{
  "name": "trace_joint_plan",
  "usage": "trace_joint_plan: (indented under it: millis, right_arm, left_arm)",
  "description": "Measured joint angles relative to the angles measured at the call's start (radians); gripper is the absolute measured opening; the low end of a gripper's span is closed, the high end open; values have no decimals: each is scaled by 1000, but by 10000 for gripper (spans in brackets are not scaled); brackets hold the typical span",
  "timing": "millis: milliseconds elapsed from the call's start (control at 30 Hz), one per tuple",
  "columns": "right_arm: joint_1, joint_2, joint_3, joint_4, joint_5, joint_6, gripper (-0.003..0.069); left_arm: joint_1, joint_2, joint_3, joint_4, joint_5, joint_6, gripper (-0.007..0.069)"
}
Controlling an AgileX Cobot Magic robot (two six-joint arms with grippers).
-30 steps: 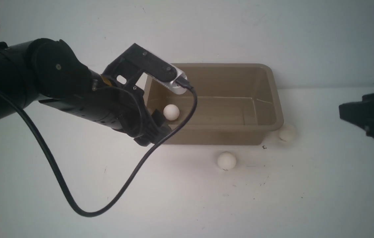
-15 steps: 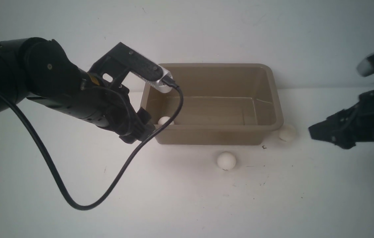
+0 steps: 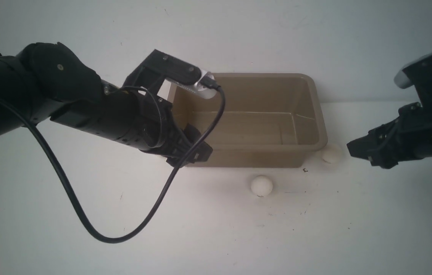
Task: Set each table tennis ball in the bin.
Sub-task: Use the left arm to clamp the table tennis ball closest to it
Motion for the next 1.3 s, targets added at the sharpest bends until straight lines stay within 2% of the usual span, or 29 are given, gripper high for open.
trace_joint_plan:
  millis: [233,500,767,933,1133,1300]
  right_arm:
    - [44,1,0,29,23,-8,388]
    - [219,49,0,39,-28,9,388]
    - [284,146,0,52,-88,23,401]
    - [316,200,0,118,-122,25,409]
    - [375,244,0,214,-245,24,409]
    - [467,245,0,302,-443,5,412]
  left_arm:
    - [0,4,0,0,-9,14,489]
    - [0,3,0,51,-13,15,489]
    - [0,-17,0,134,-7,-24,489]
    - [0,-108,0,146,-7,-24,489]
    - [0,-210,0,148,-7,-24,489]
    - [0,-267,0,157,-7,-24,489]
